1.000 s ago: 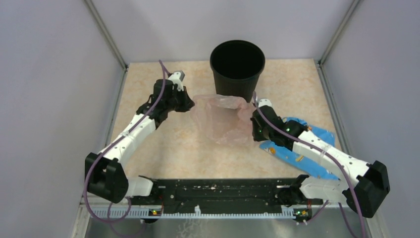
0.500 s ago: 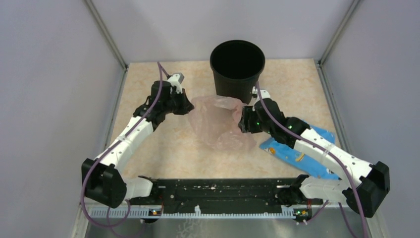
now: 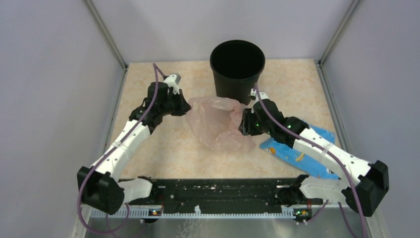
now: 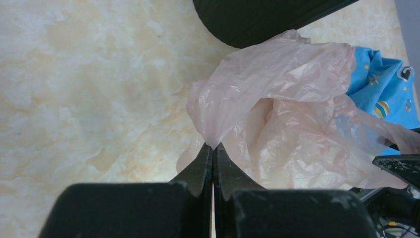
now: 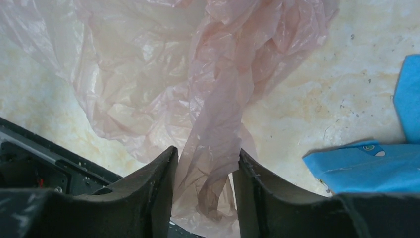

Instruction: Put the trash bags into the trash bin

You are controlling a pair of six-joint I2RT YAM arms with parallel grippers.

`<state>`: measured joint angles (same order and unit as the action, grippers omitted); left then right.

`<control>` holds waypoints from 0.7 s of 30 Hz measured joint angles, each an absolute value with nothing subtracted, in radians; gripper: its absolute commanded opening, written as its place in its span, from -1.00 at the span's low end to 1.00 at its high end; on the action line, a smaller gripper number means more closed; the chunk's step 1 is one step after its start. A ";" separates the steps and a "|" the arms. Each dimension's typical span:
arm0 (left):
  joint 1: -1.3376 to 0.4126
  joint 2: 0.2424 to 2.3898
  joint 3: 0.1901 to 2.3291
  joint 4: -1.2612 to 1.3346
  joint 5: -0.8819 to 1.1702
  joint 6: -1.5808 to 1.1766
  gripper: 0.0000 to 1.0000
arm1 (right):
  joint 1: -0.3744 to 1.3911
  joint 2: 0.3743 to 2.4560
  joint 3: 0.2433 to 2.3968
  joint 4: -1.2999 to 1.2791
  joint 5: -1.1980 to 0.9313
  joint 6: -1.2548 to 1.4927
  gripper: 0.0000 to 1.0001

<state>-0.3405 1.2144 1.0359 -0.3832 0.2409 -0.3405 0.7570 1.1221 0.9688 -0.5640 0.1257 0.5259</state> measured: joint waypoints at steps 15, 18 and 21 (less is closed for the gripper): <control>-0.297 1.073 0.978 -0.476 -0.151 -0.349 -1.00 | 0.762 1.498 1.423 -0.375 -0.011 0.402 0.73; -0.290 1.074 0.935 -0.489 -0.155 -0.350 -1.00 | 0.777 1.652 1.582 -0.323 -0.021 0.374 0.77; -0.290 1.078 0.922 -0.496 -0.145 -0.349 -1.00 | 0.789 1.805 1.719 -0.289 -0.011 0.354 0.79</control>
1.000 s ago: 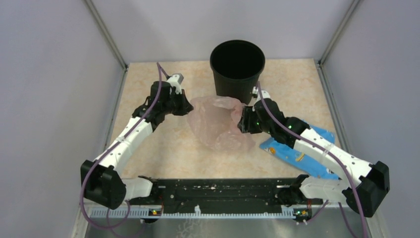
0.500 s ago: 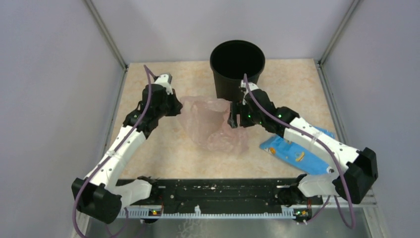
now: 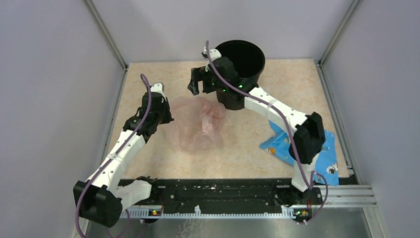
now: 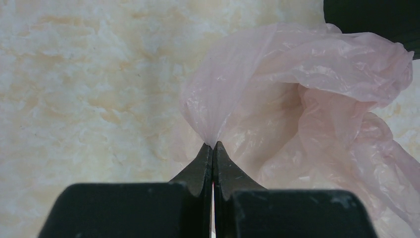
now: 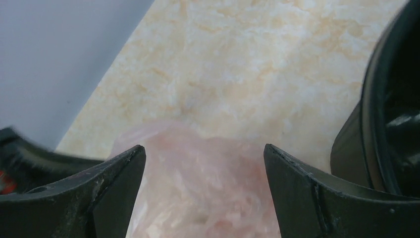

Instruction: Put the trash bags into the trash bin

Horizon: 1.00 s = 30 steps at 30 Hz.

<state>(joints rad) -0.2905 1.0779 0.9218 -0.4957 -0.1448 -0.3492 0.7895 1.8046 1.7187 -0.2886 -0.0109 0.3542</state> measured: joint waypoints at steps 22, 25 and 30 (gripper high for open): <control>-0.290 1.137 0.922 -0.455 0.132 -0.354 -1.00 | 0.522 2.004 1.577 -0.260 0.231 0.385 0.84; -0.290 1.155 0.922 -0.431 0.188 -0.369 -1.00 | 0.503 1.937 1.537 -0.266 0.213 0.394 0.84; -0.290 1.180 0.922 -0.380 0.261 -0.398 -1.00 | 0.567 1.780 1.496 -0.289 0.167 0.389 0.84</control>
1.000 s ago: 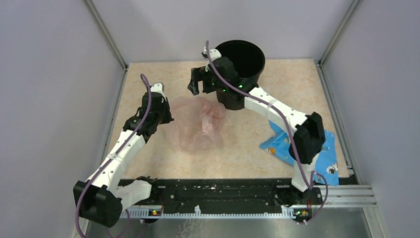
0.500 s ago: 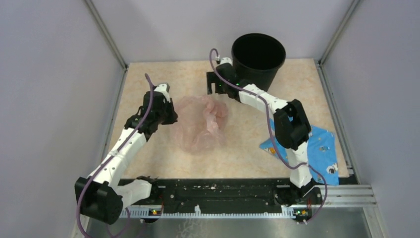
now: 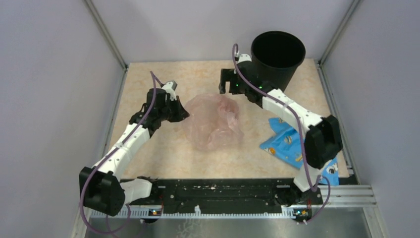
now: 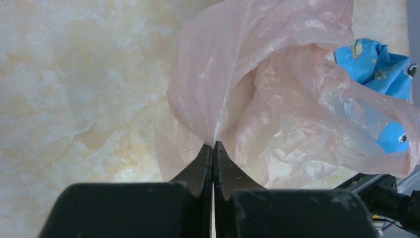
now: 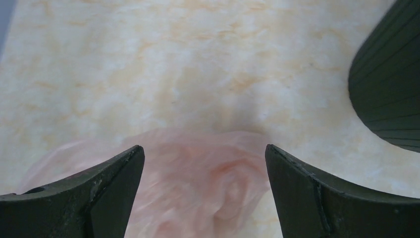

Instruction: Put the trash bags into the trash bin

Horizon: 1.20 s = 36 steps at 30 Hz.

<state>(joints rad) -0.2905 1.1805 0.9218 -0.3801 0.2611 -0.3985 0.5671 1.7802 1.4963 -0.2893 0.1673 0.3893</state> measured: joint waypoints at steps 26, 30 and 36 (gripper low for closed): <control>-0.290 1.209 0.922 -0.336 0.288 -0.421 -1.00 | 0.849 1.346 1.241 -0.748 0.163 0.292 0.65; -0.290 1.209 0.922 -0.337 0.287 -0.421 -1.00 | 0.849 1.343 1.205 -0.742 0.165 0.292 0.41; -0.290 1.207 0.922 -0.352 0.287 -0.421 -1.00 | 0.849 1.346 1.208 -0.687 0.189 0.299 -0.39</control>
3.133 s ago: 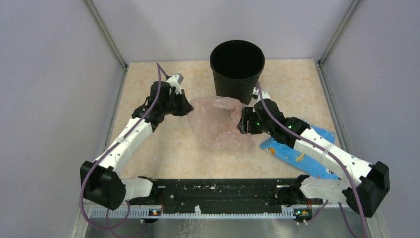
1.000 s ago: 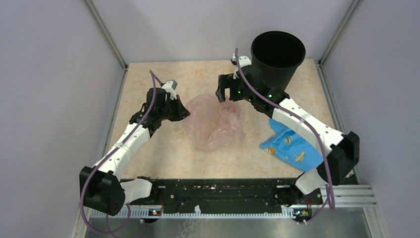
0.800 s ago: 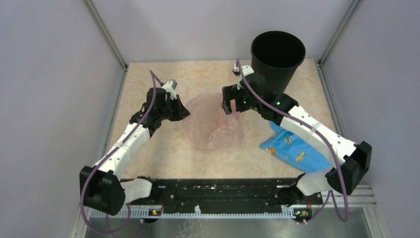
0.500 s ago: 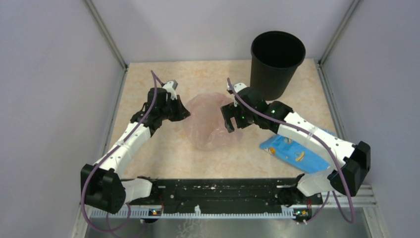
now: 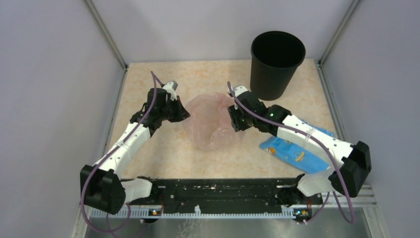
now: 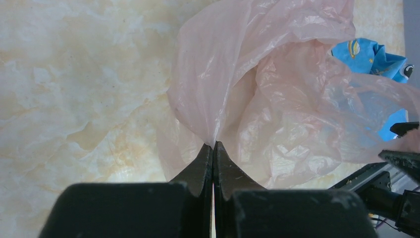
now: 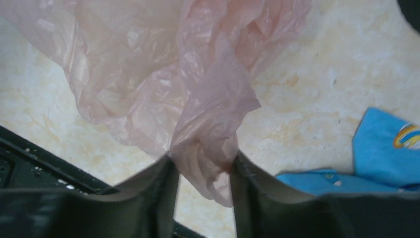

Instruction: Put the trash bags into the trash bin

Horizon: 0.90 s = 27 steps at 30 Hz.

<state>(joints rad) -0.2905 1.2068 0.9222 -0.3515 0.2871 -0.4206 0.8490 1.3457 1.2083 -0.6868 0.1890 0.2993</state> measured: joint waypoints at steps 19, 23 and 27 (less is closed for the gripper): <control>-0.300 1.441 1.752 -0.086 0.303 -0.410 -1.00 | 0.627 1.774 2.248 -0.481 0.181 0.142 -1.00; -0.338 1.314 1.736 0.030 0.284 -0.363 -1.00 | 0.725 1.466 1.924 -0.193 0.160 0.089 -1.00; -0.339 1.227 1.610 0.039 0.163 -0.329 -1.00 | 0.739 1.379 1.738 -0.004 0.150 0.106 -1.00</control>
